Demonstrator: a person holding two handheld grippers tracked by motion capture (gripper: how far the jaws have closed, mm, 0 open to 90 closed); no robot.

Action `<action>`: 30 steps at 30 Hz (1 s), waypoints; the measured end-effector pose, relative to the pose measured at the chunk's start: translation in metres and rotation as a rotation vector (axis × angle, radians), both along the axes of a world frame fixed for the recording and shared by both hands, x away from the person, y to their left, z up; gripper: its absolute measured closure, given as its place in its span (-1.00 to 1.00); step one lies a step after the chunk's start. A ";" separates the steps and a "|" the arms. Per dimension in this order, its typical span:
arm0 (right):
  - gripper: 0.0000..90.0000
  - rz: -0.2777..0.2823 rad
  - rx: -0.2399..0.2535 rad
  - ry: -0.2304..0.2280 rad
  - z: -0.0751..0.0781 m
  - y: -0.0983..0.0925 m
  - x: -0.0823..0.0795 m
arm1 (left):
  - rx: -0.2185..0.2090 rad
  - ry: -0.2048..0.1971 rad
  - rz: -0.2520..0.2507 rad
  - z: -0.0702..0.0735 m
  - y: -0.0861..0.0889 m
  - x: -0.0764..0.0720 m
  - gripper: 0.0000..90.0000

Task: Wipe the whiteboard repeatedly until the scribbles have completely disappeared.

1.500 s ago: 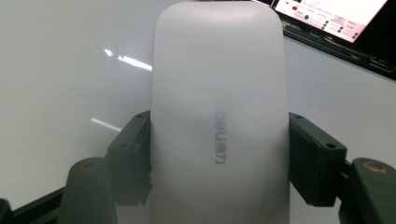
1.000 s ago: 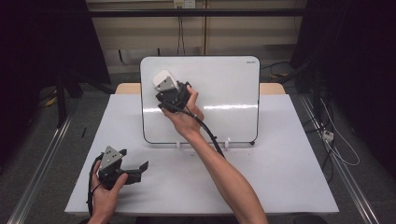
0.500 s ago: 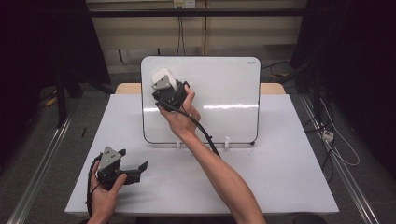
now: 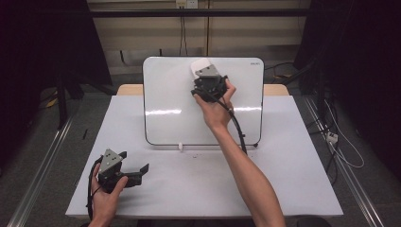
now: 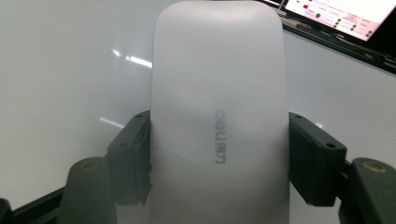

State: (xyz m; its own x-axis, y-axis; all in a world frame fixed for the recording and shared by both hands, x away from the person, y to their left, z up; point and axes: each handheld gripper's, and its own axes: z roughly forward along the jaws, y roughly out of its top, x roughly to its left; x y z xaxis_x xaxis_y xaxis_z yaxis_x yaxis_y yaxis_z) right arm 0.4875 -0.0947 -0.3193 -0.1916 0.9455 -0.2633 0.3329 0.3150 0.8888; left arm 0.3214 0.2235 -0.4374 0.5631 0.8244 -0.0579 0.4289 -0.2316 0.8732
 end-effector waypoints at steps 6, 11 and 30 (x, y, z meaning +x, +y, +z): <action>-0.30 -0.056 0.057 0.000 -0.001 -0.051 -0.006 | 0.004 -0.001 0.003 0.000 -0.001 0.000 -0.88; -0.31 -0.090 0.082 0.000 -0.005 -0.087 -0.013 | 0.003 0.002 0.007 -0.001 0.001 0.001 -0.88; -0.30 -0.016 0.132 0.063 -0.015 -0.120 -0.033 | -0.003 0.006 0.013 -0.001 0.004 0.001 -0.88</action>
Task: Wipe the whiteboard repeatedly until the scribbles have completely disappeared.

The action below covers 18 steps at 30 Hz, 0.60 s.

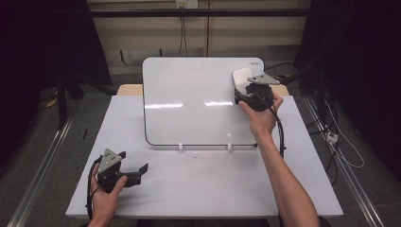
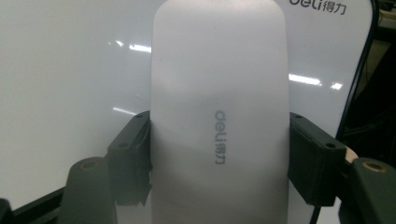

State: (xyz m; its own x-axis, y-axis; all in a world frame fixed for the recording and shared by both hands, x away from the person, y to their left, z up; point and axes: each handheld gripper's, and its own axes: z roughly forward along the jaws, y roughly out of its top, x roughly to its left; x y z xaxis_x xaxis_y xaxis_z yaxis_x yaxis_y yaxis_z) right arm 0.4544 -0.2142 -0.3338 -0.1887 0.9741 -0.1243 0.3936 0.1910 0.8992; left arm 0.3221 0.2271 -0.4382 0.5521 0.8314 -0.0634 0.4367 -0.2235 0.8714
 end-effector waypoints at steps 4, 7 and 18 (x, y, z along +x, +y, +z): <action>-0.30 0.012 -0.026 -0.021 -0.003 0.000 -0.004 | -0.004 0.000 0.004 0.000 0.000 0.000 -0.88; -0.30 0.025 -0.017 -0.024 -0.004 -0.001 -0.006 | 0.001 -0.002 0.001 0.000 0.001 0.000 -0.88; -0.30 0.058 -0.032 -0.073 0.002 0.000 -0.025 | 0.003 -0.005 0.001 0.001 -0.001 -0.001 -0.88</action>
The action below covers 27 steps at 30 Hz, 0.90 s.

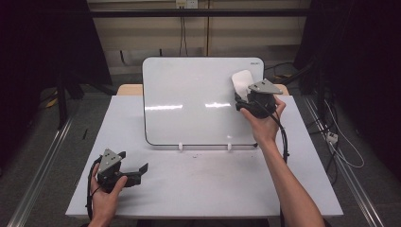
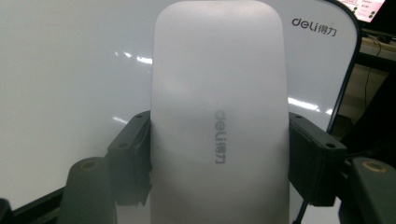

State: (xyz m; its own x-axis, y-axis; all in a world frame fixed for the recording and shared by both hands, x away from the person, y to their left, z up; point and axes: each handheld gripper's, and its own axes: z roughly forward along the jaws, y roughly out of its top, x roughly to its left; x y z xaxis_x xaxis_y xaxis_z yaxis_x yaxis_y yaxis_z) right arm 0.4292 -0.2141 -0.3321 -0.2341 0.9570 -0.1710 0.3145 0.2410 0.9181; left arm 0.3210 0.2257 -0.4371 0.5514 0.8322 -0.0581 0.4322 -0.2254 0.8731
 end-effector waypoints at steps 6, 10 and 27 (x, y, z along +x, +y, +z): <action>-0.30 0.004 -0.020 -0.001 -0.007 -0.007 -0.010 | 0.002 0.003 0.000 0.000 -0.001 0.001 -0.88; -0.31 0.015 -0.031 -0.005 -0.011 -0.011 -0.016 | 0.003 0.003 0.001 0.000 -0.001 0.001 -0.88; -0.31 0.050 -0.057 0.007 -0.020 -0.015 -0.038 | 0.001 0.009 0.005 -0.002 0.001 0.001 -0.88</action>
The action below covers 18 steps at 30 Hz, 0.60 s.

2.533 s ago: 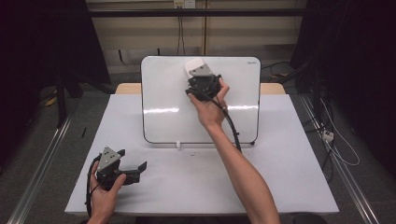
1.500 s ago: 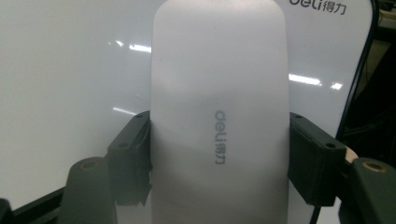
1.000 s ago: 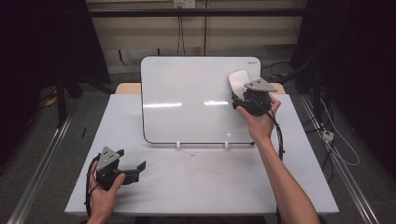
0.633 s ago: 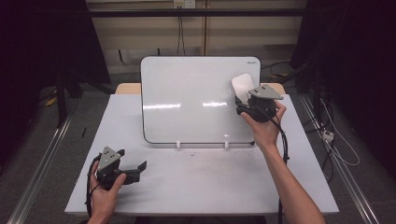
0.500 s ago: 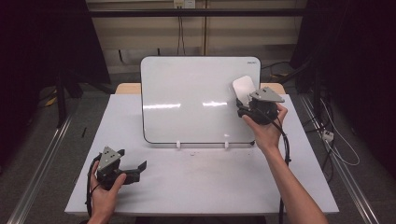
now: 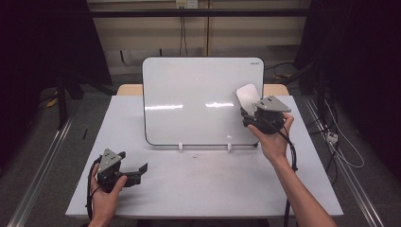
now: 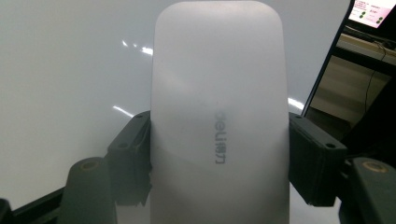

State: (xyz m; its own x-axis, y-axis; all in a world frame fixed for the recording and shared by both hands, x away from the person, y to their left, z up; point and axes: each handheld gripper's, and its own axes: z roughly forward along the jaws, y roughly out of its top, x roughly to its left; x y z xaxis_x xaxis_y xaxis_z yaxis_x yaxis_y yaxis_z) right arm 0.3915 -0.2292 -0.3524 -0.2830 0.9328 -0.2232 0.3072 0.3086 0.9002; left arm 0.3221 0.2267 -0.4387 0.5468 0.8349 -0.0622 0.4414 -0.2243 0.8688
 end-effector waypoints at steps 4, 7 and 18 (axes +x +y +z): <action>-0.31 0.011 0.000 0.001 -0.002 0.001 -0.006 | 0.003 0.001 -0.001 0.000 0.000 -0.001 -0.88; -0.31 0.022 -0.010 0.001 -0.003 0.003 -0.010 | 0.000 0.000 0.002 0.000 0.000 -0.001 -0.88; -0.31 0.054 -0.024 0.021 -0.022 0.009 -0.025 | -0.003 0.001 -0.006 0.000 -0.002 0.000 -0.88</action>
